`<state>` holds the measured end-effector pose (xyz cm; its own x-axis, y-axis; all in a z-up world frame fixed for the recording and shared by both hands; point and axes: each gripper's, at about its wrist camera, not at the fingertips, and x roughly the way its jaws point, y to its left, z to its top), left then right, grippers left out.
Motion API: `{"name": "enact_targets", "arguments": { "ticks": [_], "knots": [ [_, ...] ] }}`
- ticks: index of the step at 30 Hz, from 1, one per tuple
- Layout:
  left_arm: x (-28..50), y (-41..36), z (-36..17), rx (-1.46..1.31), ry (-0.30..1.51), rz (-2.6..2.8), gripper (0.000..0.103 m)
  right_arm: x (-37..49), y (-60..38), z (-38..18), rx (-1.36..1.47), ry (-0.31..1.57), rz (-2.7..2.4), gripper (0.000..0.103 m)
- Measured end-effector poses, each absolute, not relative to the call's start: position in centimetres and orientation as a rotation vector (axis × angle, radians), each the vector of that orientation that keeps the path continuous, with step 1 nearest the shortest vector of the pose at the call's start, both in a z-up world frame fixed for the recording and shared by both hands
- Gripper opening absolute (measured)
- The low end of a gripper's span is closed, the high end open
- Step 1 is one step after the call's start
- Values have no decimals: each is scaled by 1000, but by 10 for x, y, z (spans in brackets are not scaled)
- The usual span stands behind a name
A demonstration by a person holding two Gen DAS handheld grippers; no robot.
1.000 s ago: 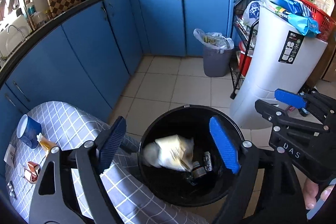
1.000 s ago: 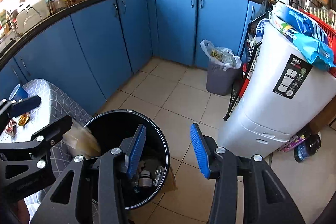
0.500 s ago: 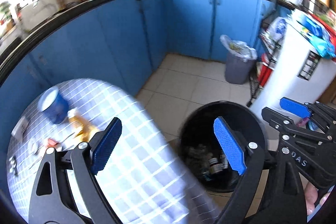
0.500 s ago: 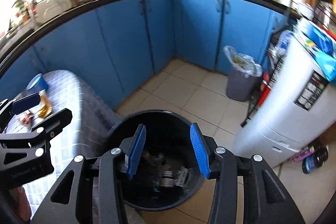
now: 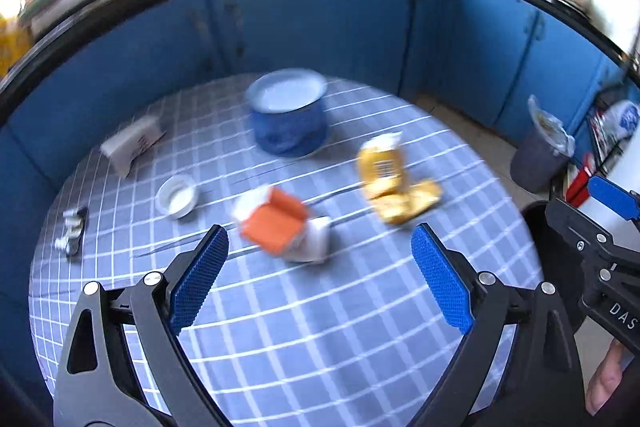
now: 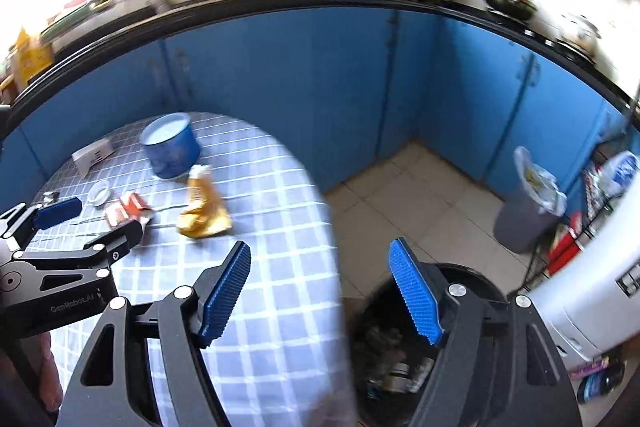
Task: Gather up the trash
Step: 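Grasp the orange-white carton with the left gripper while the right grasps the yellow bag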
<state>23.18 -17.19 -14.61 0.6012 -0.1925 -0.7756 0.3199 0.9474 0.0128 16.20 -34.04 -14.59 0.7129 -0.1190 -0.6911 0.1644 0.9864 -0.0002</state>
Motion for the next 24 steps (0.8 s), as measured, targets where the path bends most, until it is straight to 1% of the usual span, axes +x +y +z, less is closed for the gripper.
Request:
{"name": "enact_targets", "arguments": {
  "ticks": [6, 20, 23, 24],
  "knots": [
    [255, -144, -160, 104, 919, -293, 92, 202, -306, -161, 21, 797, -126, 70],
    [290, -125, -178, 45, 971, -256, 91, 266, -286, -189, 36, 891, -43, 70],
    [292, -121, -180, 34, 981, -254, 90, 274, -281, -194, 38, 907, -23, 70],
    [292, -120, -180, 32, 982, -252, 88, 276, -280, -196, 39, 912, -15, 70]
  ]
}}
